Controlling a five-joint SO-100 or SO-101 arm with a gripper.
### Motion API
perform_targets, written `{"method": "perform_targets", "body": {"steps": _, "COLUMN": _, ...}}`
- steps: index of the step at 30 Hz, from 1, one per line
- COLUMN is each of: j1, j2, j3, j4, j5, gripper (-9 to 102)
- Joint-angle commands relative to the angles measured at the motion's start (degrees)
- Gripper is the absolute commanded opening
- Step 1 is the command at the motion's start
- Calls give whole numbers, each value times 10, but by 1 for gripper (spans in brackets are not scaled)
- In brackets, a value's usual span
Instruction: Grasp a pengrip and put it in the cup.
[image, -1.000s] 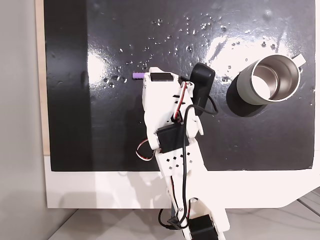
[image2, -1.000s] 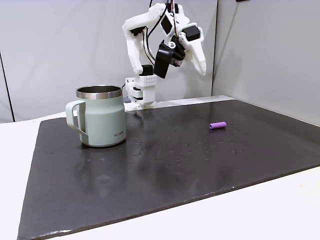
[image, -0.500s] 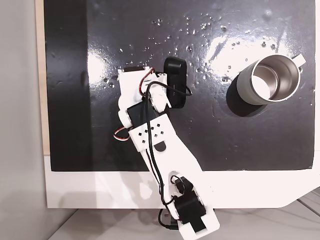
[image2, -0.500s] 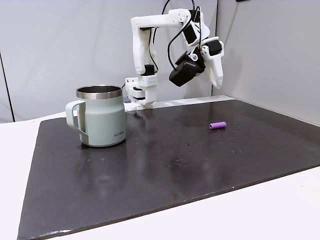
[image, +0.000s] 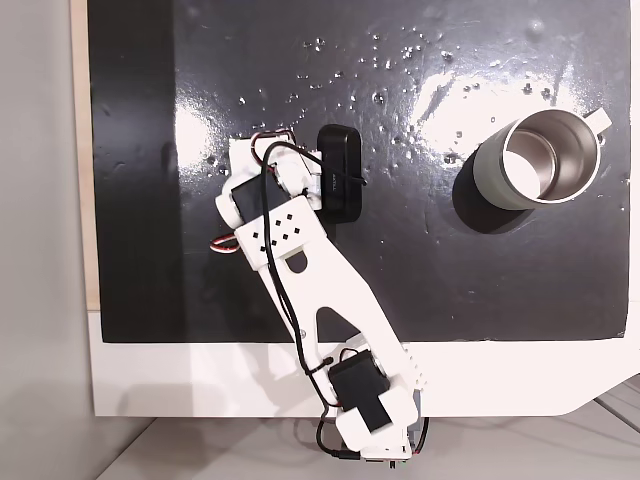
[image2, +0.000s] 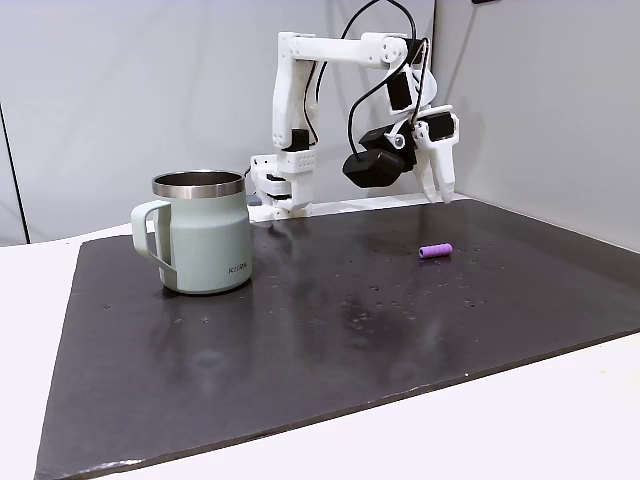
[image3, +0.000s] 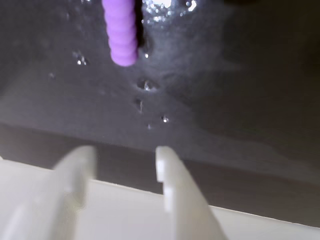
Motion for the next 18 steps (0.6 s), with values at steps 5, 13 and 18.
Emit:
{"method": "perform_targets", "body": {"steps": 5, "j1": 21, "j2": -35, "j3": -76, "j4": 17, "j5": 18, "gripper": 21}}
{"method": "perform_targets", "body": {"steps": 13, "j1": 24, "j2": -108, "j3": -137, "j4": 49, "j5": 21, "gripper": 21}}
{"method": "perform_targets", "body": {"steps": 18, "j1": 29, "j2": -143, "j3": -172, "j4": 68, "j5": 23, "gripper": 20}}
